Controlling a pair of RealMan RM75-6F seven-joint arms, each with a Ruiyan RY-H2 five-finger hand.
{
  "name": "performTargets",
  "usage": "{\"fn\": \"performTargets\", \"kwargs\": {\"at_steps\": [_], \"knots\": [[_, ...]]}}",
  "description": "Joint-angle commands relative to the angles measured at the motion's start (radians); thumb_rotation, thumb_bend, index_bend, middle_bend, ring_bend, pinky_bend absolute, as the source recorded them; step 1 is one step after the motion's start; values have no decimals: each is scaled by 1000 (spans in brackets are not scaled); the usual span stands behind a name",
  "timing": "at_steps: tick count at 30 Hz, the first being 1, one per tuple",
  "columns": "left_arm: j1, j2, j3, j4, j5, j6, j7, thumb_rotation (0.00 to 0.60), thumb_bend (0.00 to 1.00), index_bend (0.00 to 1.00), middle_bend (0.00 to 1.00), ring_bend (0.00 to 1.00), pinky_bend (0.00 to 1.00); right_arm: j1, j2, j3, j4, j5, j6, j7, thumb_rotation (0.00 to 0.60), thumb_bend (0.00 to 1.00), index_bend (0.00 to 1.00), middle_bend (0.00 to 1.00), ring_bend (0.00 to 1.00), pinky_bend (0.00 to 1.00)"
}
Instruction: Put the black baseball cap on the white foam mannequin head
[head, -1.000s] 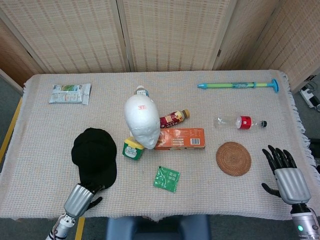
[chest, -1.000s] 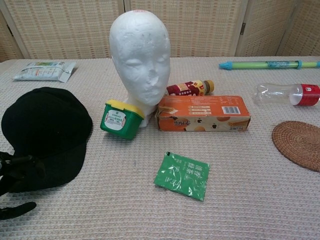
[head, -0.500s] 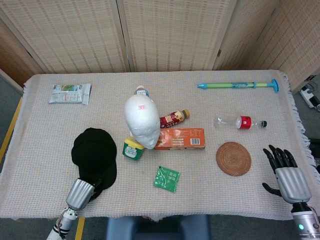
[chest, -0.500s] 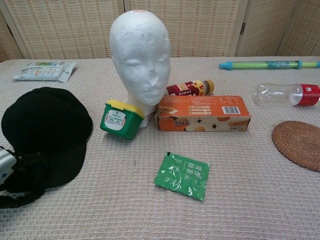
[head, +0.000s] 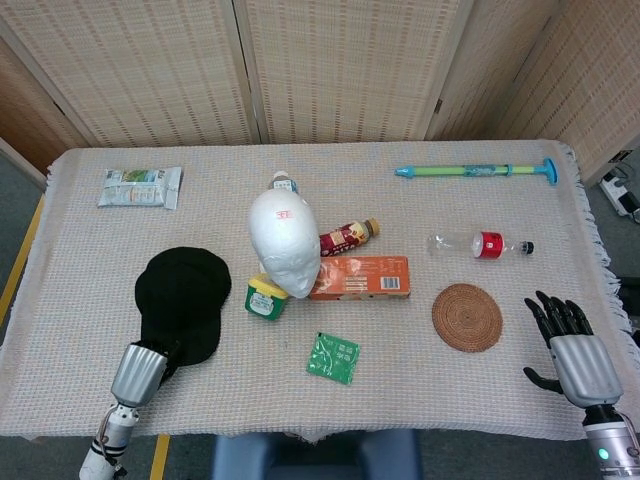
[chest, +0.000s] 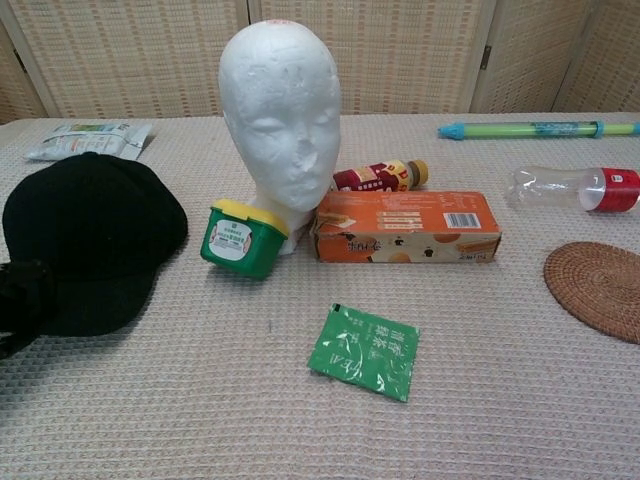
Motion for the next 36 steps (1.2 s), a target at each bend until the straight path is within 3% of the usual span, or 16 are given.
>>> {"fn": "performTargets", "kwargs": {"at_steps": [1,9,17,23,27,31,36], "knots": [[-38,25,-39,-12,-35,44,-14,600,501,674,1000,902,936,0,2,-2,-2,-2,-1,3,600,107,0,0,0,0],[-191,133,-157,-106,-112,165,4,600,520,675,1000,905,936,1,10,-5,-9,-11,-1,14,600,107,0,0,0,0],[-338,257,-259,-379,-145,195,134,600,523,679,1000,905,936,-2,23,-13,-23,-32,7,34,600,108,0,0,0,0],[-433,311,-281,-585,-102,164,297,600,523,682,1000,906,936,-6,43,-9,-30,-35,21,68,600,107,0,0,0,0],[-461,315,-285,-637,-87,146,349,600,523,683,1000,905,936,-8,50,-7,-31,-34,25,80,600,107,0,0,0,0],[-563,276,-291,-712,-35,76,474,600,523,684,1000,906,936,-11,69,0,-34,-25,31,116,600,107,0,0,0,0],[-592,219,-260,-731,-2,43,526,600,523,685,1000,905,936,-17,85,11,-33,-14,47,147,600,107,0,0,0,0]]}}
